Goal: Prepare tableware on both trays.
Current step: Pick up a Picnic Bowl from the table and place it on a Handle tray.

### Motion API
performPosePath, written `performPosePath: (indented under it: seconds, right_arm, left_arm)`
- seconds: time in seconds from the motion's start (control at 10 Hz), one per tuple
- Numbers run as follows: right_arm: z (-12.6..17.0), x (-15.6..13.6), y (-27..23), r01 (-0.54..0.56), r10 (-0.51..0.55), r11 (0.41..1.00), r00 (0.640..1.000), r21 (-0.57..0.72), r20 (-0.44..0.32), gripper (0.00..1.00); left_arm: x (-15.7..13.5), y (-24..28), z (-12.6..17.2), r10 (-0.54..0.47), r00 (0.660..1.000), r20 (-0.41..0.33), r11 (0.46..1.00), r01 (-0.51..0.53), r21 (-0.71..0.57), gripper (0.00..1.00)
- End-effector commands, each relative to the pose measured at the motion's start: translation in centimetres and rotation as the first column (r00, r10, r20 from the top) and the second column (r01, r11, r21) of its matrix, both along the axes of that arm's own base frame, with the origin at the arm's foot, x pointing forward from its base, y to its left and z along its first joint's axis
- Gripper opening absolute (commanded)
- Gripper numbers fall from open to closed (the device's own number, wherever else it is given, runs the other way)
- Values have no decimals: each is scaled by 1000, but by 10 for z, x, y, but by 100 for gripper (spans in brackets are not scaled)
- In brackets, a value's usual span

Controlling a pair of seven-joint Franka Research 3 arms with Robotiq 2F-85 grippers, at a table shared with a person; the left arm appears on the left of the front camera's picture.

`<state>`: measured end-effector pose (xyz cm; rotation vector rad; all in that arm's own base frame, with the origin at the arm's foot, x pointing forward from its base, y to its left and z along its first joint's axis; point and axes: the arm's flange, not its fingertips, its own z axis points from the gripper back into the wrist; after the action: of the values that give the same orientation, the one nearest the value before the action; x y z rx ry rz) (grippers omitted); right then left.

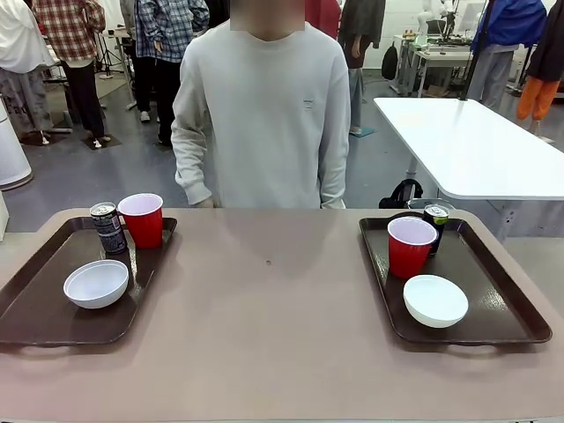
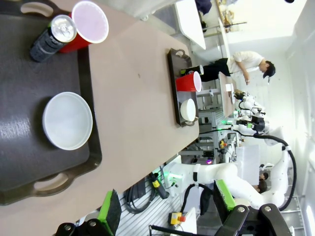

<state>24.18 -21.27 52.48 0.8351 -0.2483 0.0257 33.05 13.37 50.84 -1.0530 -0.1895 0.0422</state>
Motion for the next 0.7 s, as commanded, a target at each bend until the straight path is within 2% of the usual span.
performPosePath:
  seconds: [0.0,0.1,0.2,0.3,0.4,0.6]
  right_arm:
    - [-8,18,-12,252,-236,937,967,244,-91,100]
    - [-11,15,-19,276,-258,921,961,273,-103,100]
    - [-12,11,-19,248,-225,922,968,297,-109,100]
    - [-12,11,-15,219,-198,931,975,291,-101,100]
    - [-23,11,-32,251,-229,935,967,252,-115,100]
    - [-23,11,-32,251,-229,935,967,252,-115,100]
  left_arm:
    - [-2,0,0,-7,1000,24,1000,7,-18,100]
    - [-2,0,0,-7,1000,24,1000,7,-18,100]
    - [-2,0,0,-7,1000,24,1000,7,-18,100]
    - [-2,0,0,-7,1000,24,1000,7,-18,100]
    - [-2,0,0,-7,1000,24,1000,7,-18,100]
    - [-2,0,0,-7,1000,24,1000,7,-18,100]
